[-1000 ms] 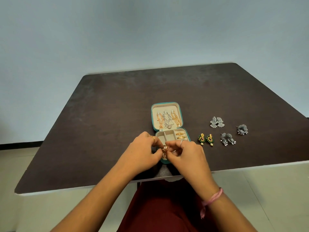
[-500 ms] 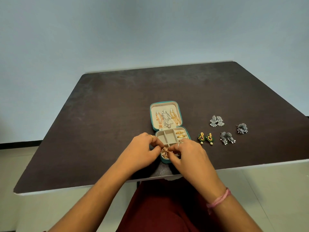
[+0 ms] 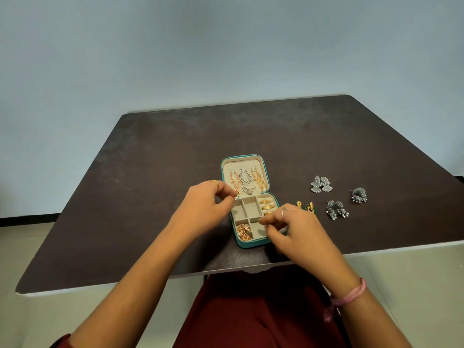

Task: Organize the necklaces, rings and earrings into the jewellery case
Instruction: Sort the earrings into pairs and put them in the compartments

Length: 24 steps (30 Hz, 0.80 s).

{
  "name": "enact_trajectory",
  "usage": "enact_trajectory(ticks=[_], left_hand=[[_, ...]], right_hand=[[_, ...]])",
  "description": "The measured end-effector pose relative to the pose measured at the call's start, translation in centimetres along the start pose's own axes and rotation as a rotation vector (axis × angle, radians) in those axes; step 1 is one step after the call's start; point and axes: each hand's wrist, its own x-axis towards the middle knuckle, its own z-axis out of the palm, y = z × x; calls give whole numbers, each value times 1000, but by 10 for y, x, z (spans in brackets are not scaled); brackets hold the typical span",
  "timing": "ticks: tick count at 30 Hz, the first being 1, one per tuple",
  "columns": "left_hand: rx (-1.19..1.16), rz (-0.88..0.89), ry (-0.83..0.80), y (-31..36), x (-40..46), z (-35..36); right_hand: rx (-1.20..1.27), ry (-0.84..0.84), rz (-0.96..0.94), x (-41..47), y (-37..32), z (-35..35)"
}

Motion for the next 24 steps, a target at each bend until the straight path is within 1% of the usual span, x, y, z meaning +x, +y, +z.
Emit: enact_trajectory(ticks=[3, 6, 9, 12, 16, 20, 24], left_hand=[[12, 26, 6, 11, 10, 1], [30, 51, -29, 27, 20, 9], [35, 85, -92, 45, 30, 21], [99, 131, -140, 62, 42, 35], [213, 153, -210, 78, 60, 56], [310, 136, -318, 86, 73, 72], [369, 123, -366, 93, 78, 83]], right_hand=[[19, 14, 53, 0, 10, -9], [15, 47, 115, 3, 25, -22], [-39, 121, 180, 8, 43, -38], [-136, 139, 231, 19, 63, -53], [-195, 58, 266, 35, 80, -67], [-232, -52, 263, 44, 78, -70], [-238, -139, 250, 51, 76, -72]])
